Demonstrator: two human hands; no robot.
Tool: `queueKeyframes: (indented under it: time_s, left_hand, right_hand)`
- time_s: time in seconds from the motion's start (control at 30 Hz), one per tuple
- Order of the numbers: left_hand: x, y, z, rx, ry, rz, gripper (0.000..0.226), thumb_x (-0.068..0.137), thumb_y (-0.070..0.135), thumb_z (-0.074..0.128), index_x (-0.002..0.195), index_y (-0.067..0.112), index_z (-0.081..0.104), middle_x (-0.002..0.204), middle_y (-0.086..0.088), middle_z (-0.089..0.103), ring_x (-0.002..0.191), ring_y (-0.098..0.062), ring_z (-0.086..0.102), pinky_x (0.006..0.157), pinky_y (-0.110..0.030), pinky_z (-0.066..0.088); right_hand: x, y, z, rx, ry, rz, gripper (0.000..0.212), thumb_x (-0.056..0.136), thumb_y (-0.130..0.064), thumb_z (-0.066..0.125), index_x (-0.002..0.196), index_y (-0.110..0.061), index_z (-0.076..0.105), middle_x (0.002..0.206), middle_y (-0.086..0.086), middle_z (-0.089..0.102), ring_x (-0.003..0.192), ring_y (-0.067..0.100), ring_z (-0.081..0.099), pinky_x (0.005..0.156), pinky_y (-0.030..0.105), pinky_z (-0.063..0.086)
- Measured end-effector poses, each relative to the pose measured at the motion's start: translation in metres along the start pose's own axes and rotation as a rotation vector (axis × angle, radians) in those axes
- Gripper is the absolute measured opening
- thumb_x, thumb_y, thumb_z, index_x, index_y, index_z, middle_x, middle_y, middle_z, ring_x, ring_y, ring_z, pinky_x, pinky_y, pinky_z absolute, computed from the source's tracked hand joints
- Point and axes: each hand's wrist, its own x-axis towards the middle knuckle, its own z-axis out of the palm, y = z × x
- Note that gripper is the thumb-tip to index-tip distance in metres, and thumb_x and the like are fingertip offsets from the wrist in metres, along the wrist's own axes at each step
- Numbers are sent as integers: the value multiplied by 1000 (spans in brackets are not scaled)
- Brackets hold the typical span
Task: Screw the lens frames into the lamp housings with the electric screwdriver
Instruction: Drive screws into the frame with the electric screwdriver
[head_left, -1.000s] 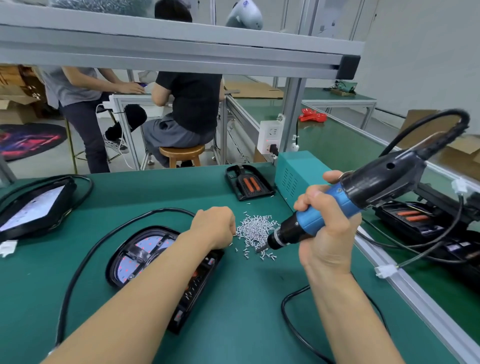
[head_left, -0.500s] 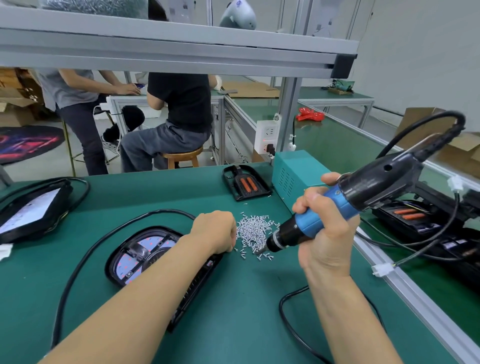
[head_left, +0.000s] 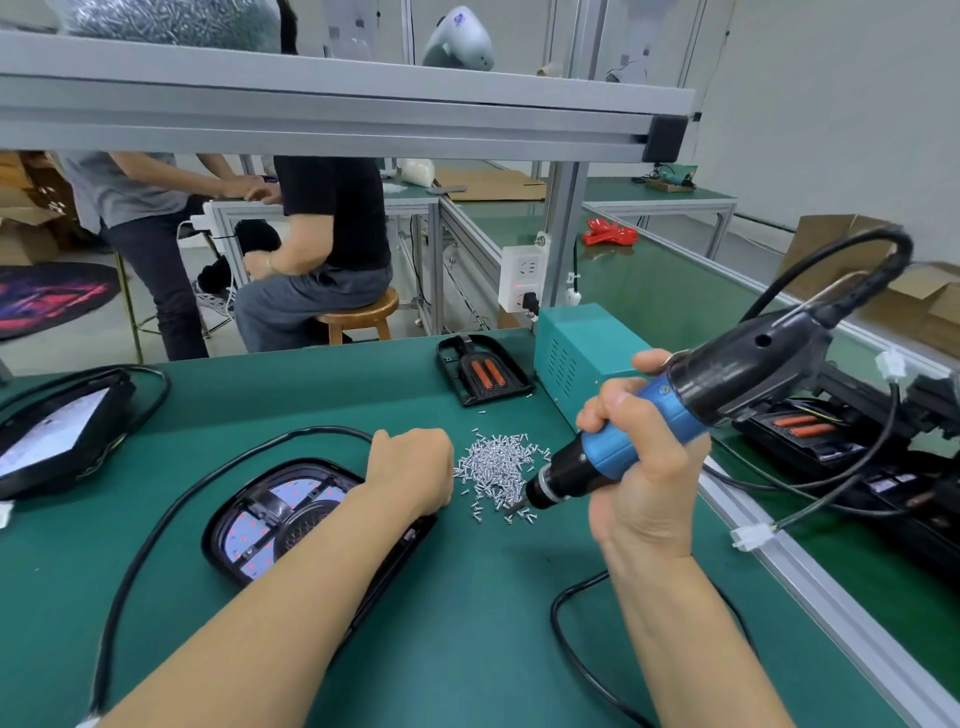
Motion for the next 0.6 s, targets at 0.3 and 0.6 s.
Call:
queueKeyframes:
  time_s: [0.3, 0.6]
  left_hand:
    - [-6, -4, -11, -313, 78, 28, 19, 85, 2, 45, 72, 12, 54, 70, -4, 58, 70, -29, 50, 70, -31, 43]
    - [-82, -50, -35, -1418, 145, 42, 13, 79, -4, 69, 78, 7, 72, 69, -11, 73, 59, -8, 64, 54, -14, 50]
  right_hand:
    - [4, -14, 2, 26, 48, 9, 26, 70, 0, 53, 92, -15, 52, 56, -2, 50, 50, 17, 48, 59, 27, 43]
    - [-1, -26, 34, 272, 21, 121, 23, 72, -4, 51, 90, -18, 51, 57, -3, 46, 48, 11, 46, 58, 23, 42]
